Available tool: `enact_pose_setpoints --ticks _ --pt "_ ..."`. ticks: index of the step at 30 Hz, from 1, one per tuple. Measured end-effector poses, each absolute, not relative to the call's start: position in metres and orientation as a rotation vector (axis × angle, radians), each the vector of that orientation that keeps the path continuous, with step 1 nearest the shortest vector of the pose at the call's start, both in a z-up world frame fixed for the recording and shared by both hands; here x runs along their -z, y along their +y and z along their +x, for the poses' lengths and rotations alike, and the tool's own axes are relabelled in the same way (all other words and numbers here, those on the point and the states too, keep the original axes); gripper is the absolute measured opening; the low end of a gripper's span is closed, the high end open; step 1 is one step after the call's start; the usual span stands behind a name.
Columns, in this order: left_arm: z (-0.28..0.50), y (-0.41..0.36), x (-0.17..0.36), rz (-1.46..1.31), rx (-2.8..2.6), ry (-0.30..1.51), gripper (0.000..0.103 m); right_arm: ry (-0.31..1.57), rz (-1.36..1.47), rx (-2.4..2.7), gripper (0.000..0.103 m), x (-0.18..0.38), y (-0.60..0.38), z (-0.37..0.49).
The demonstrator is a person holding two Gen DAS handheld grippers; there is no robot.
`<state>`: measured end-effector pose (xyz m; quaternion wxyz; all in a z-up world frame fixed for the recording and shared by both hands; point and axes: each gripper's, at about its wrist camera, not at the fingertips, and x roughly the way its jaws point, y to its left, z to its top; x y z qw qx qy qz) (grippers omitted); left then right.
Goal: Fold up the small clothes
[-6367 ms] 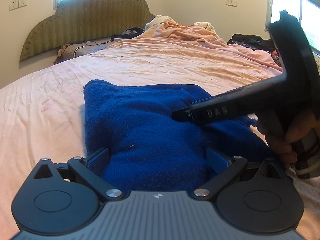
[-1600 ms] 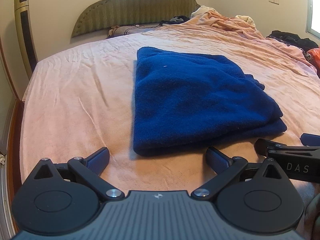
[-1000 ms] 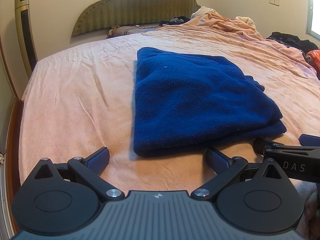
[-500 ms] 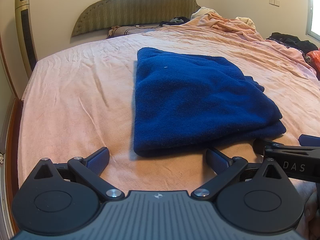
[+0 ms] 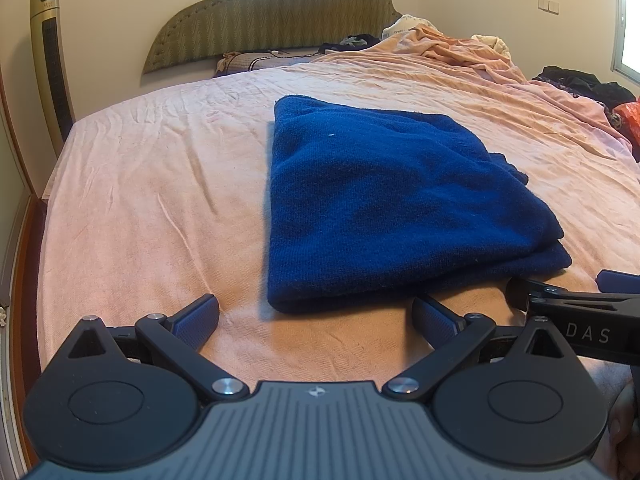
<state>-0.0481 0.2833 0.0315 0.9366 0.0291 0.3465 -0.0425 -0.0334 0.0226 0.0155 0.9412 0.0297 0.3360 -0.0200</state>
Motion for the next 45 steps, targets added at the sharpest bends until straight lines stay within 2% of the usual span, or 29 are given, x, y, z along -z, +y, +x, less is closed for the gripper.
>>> enact_pose_setpoints --ticks 45 --pt "-0.0481 0.2842 -0.0307 0.059 0.087 0.707 0.103 0.685 0.051 0.042 0.103 -0.0154 0.0237 -0.0352"
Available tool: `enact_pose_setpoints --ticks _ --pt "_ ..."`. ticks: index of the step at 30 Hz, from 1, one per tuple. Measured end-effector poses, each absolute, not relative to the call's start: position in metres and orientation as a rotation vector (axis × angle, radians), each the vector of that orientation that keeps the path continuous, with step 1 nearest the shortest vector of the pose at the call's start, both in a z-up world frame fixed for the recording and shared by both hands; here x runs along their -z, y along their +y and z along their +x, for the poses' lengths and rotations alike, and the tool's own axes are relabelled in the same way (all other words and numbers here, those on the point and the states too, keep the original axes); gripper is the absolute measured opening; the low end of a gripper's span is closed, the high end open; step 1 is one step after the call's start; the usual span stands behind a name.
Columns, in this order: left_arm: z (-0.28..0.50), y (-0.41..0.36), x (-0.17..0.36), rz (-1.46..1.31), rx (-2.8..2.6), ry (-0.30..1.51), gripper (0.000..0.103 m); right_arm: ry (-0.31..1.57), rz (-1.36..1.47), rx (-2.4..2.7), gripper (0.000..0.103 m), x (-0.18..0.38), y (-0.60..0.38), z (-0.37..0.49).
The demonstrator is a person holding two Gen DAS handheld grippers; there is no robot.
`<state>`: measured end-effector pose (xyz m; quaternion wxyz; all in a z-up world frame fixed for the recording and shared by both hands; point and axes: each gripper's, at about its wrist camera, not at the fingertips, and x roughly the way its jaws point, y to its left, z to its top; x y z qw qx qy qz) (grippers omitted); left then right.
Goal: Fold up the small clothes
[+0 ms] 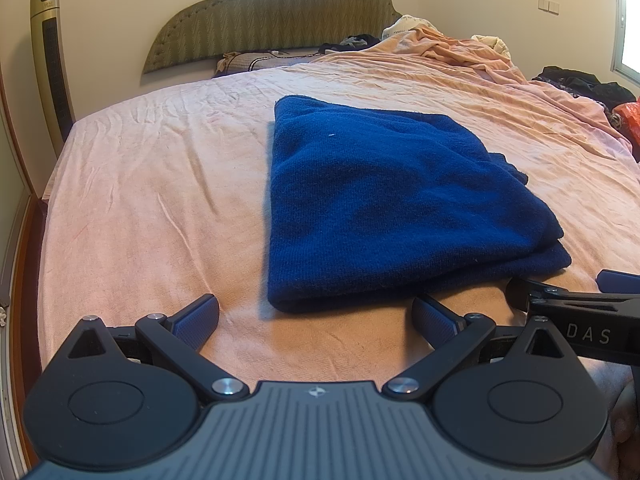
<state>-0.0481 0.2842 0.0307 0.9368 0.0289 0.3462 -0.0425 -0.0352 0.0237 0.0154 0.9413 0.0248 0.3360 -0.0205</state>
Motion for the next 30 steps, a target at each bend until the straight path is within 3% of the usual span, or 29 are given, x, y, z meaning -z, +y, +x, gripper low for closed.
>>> enact_pose_setpoints --ticks 15,30 --pt "-0.088 0.300 -0.064 -0.049 0.051 0.647 0.103 0.741 -0.002 -0.041 0.103 -0.034 0.023 -0.071" --pt "-0.091 0.295 -0.056 -0.013 0.080 0.691 0.103 0.738 -0.001 -0.066 0.103 -0.038 0.021 -0.072"
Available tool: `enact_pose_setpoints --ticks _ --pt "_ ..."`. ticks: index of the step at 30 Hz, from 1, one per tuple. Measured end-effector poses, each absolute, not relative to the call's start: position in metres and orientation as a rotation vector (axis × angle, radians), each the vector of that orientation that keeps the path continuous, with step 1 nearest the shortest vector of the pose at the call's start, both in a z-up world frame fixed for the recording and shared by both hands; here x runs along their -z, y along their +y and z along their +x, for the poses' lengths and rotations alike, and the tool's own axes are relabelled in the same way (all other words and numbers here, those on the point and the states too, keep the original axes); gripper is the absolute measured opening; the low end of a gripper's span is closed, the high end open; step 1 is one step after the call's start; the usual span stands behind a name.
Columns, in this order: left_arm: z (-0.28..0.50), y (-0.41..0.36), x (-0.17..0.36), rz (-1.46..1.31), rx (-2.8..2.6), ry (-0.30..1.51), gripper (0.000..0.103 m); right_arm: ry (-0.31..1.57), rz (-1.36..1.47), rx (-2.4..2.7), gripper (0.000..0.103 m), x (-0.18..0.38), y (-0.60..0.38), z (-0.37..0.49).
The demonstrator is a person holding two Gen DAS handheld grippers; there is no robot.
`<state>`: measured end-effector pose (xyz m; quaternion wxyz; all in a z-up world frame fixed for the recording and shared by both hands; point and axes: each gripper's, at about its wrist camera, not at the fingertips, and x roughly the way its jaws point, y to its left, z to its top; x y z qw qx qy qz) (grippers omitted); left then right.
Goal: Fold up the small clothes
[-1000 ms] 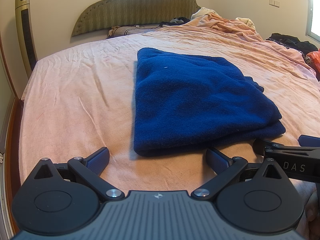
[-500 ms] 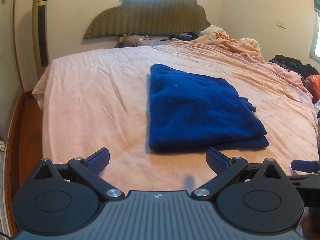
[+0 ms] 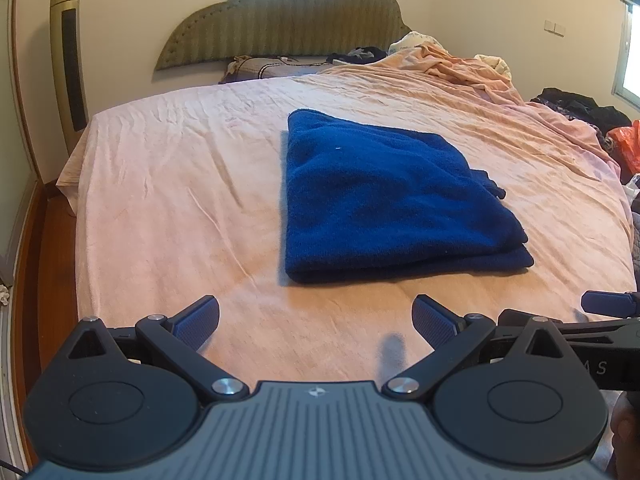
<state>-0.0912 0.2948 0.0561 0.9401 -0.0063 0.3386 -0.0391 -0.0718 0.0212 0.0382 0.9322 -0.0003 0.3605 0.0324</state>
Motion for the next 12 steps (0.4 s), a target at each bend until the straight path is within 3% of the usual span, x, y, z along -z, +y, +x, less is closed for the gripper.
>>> enact_pose_setpoints --ticks 12 --pt "-0.0901 0.2941 -0.0513 -0.011 0.079 0.707 0.103 0.631 -0.004 -0.076 0.102 -0.0411 0.0202 -0.0804"
